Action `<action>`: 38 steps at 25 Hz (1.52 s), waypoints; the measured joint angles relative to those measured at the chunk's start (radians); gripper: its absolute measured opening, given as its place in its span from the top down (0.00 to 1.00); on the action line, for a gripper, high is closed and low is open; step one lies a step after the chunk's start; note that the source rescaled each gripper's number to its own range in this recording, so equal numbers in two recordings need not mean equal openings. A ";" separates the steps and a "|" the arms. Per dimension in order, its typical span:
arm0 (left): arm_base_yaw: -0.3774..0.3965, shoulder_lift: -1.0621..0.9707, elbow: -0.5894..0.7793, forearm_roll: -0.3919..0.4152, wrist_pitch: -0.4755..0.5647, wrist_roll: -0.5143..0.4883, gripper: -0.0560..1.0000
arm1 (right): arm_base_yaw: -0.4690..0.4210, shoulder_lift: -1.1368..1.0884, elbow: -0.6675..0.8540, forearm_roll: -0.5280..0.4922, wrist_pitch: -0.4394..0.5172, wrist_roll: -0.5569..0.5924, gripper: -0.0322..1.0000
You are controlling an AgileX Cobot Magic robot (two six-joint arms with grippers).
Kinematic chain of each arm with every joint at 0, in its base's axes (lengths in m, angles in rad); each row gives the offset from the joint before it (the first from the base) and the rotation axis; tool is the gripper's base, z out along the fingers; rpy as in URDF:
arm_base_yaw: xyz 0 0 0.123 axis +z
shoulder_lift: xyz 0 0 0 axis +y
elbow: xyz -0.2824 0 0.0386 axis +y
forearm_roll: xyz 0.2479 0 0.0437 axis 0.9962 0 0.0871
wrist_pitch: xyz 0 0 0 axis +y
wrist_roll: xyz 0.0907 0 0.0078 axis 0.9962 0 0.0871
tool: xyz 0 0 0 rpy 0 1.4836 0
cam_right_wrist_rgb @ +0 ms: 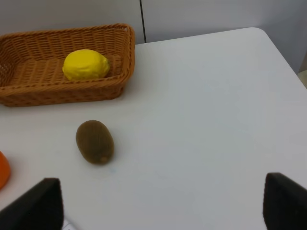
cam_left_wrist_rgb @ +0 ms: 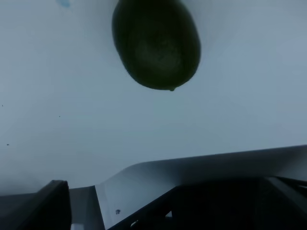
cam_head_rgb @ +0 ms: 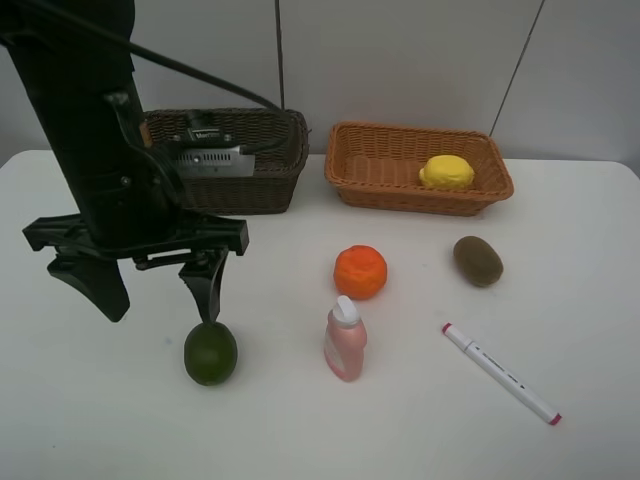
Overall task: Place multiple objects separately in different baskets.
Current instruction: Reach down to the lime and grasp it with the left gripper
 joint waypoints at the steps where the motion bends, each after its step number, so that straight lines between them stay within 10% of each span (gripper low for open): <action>1: 0.000 0.002 0.028 -0.004 -0.031 -0.016 0.00 | 0.000 0.000 0.000 0.000 0.000 0.000 0.02; 28: 0.000 0.363 0.053 0.018 -0.360 -0.156 0.01 | 0.000 0.000 0.000 0.000 0.000 0.000 0.02; 30: 0.000 0.363 0.043 0.018 -0.360 -0.159 0.09 | 0.000 0.000 0.000 0.000 0.000 0.000 0.02; 32: 0.000 0.363 0.041 0.018 -0.360 -0.166 0.37 | 0.000 0.000 0.000 0.000 0.000 0.000 0.02; 38: 0.000 0.363 0.041 0.019 -0.358 -0.138 0.40 | 0.000 0.000 0.000 0.000 0.000 0.000 0.02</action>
